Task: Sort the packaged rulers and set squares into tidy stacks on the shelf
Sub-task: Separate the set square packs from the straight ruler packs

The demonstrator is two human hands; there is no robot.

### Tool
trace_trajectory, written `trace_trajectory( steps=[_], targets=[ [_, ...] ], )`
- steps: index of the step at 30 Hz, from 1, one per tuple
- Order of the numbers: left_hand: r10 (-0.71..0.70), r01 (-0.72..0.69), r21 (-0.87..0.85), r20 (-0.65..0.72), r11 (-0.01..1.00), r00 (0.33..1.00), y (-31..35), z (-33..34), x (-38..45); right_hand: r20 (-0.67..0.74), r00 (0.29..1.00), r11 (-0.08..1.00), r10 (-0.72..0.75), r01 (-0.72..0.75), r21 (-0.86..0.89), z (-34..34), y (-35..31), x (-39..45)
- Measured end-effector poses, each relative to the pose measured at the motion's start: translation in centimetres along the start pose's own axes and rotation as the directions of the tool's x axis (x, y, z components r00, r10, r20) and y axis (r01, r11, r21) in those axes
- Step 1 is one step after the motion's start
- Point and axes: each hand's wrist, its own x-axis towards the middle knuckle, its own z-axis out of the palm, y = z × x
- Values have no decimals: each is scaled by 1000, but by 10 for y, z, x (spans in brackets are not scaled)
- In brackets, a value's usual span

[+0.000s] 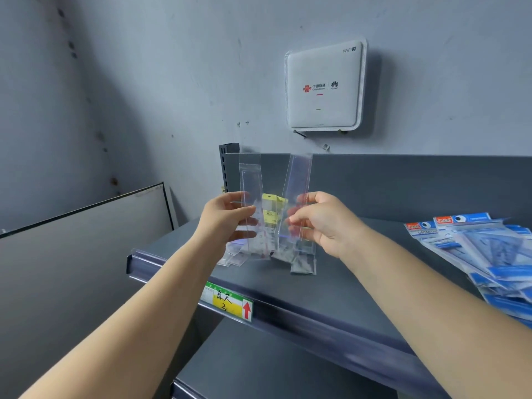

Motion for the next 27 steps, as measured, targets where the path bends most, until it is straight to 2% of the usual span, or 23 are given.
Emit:
trace_trajectory(
  steps=[6, 16, 22, 25, 27],
  targets=[
    [16, -16, -3, 25, 1000, 1000, -5, 0, 30, -74, 997, 999, -18, 14, -51, -2, 6, 9],
    [48, -58, 40, 214, 998, 976, -12, -4, 84, -246, 968, 993, -44, 17, -113, 15, 5, 32],
    [75, -128, 215, 241, 968, 968, -28, -18, 106, -312, 945, 987, -99, 54, -150, 34, 1, 41],
    [88, -150, 239, 255, 959, 963, -31, -27, 113, -320, 928, 970, -193, 131, -204, 45, -5, 47],
    [109, -183, 263, 271, 947, 956, -31, -32, 116, -308, 930, 955, -199, 114, -274, 50, -5, 54]
  ],
)
